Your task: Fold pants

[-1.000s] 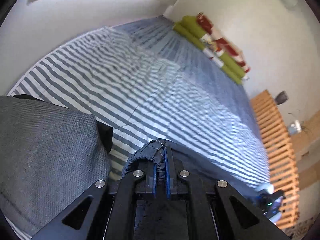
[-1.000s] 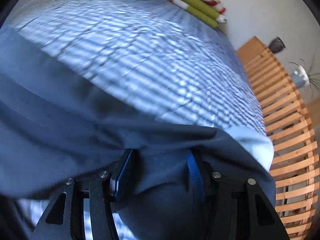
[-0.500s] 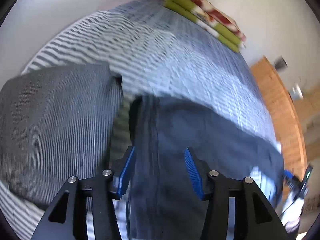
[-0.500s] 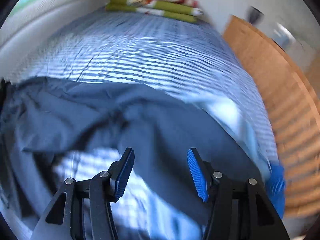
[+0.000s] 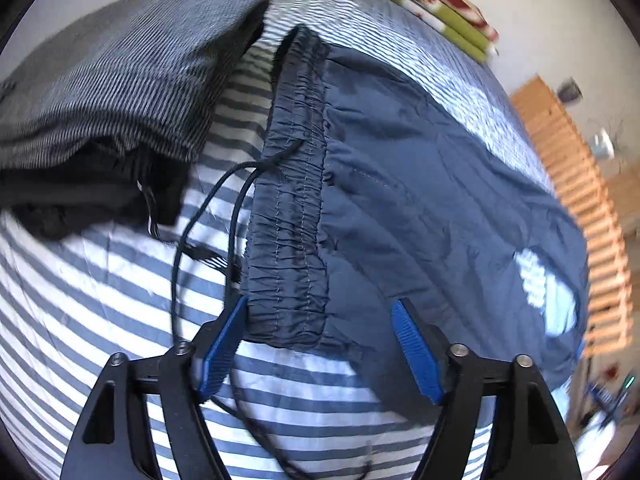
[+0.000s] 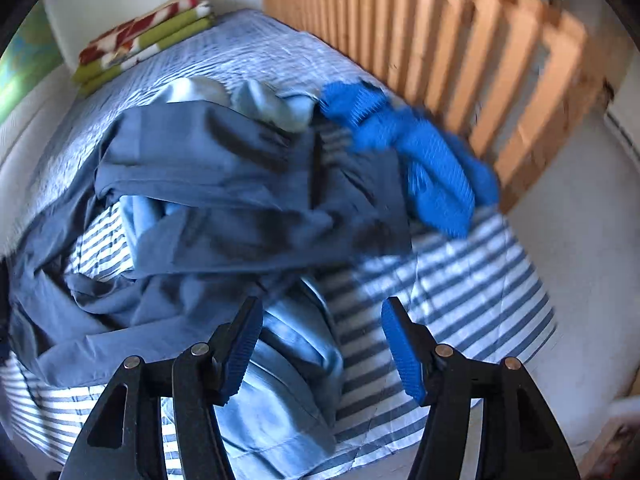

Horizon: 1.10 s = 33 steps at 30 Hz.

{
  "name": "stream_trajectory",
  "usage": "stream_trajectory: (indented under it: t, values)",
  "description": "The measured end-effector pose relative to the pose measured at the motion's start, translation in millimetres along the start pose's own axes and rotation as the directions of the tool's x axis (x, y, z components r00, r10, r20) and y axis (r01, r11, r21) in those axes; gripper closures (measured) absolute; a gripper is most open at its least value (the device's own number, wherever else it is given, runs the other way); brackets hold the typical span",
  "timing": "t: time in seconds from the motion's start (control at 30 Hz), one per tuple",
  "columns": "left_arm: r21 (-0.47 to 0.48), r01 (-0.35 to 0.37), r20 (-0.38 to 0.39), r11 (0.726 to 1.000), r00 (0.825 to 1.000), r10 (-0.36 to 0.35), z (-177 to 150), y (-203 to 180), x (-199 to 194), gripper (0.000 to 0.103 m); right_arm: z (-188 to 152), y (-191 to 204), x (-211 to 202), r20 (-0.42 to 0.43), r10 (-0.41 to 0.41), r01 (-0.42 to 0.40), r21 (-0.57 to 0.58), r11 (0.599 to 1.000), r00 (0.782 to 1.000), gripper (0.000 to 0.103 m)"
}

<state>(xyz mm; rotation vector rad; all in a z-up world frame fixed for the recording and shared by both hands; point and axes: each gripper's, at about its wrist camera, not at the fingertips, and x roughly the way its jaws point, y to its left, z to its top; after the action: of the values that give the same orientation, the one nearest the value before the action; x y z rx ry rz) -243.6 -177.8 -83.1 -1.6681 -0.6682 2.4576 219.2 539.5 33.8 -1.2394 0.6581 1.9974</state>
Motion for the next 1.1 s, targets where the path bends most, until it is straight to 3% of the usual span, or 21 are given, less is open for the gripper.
stream_trajectory:
  t: [0.17,0.27,0.33,0.37,0.4,0.5,0.57,0.7,1.0,1.1]
  values:
    - [-0.019,-0.054,0.022,0.998,0.998,0.054,-6,-13,6,0.021,5,-11,45,-0.076,0.135,-0.125,0.125,0.984,0.988,0.045]
    - [-0.035,-0.074,0.032,0.997,0.997,0.075,-5,-14,11,0.023,11,-11,64,-0.085,0.143,-0.127,0.173,0.977,0.986,0.045]
    - [-0.062,-0.106,0.030,0.992,0.994,0.108,-6,-9,17,0.045,16,-5,77,-0.098,0.143,-0.124,0.179,0.976,0.985,0.045]
    - [-0.082,-0.098,0.018,0.992,0.995,0.099,-6,-5,19,0.060,18,-1,83,-0.110,0.149,-0.128,0.179,0.975,0.983,0.049]
    - [-0.105,-0.075,0.006,0.992,0.997,0.076,-7,0,23,0.067,19,3,88,-0.118,0.158,-0.134,0.191,0.972,0.980,0.063]
    - [-0.124,-0.065,0.029,0.990,0.997,0.069,-8,7,18,0.080,19,13,85,-0.108,0.140,-0.118,0.186,0.975,0.984,0.087]
    - [-0.127,-0.053,0.039,0.991,0.998,0.058,-9,10,8,0.095,17,17,73,-0.073,0.123,-0.111,0.145,0.983,0.990,0.101]
    - [-0.116,-0.056,0.085,0.992,0.994,0.066,-7,16,-21,0.098,12,19,33,0.022,0.114,-0.116,0.086,0.990,0.993,0.102]
    - [-0.088,-0.055,0.140,0.995,0.988,0.067,3,27,-82,0.100,11,26,-39,0.109,0.171,-0.176,0.044,0.983,0.979,0.102]
    - [-0.093,-0.114,0.169,0.989,0.977,0.129,3,38,-106,0.103,7,27,-47,0.116,0.160,-0.166,0.045,0.985,0.980,0.102]
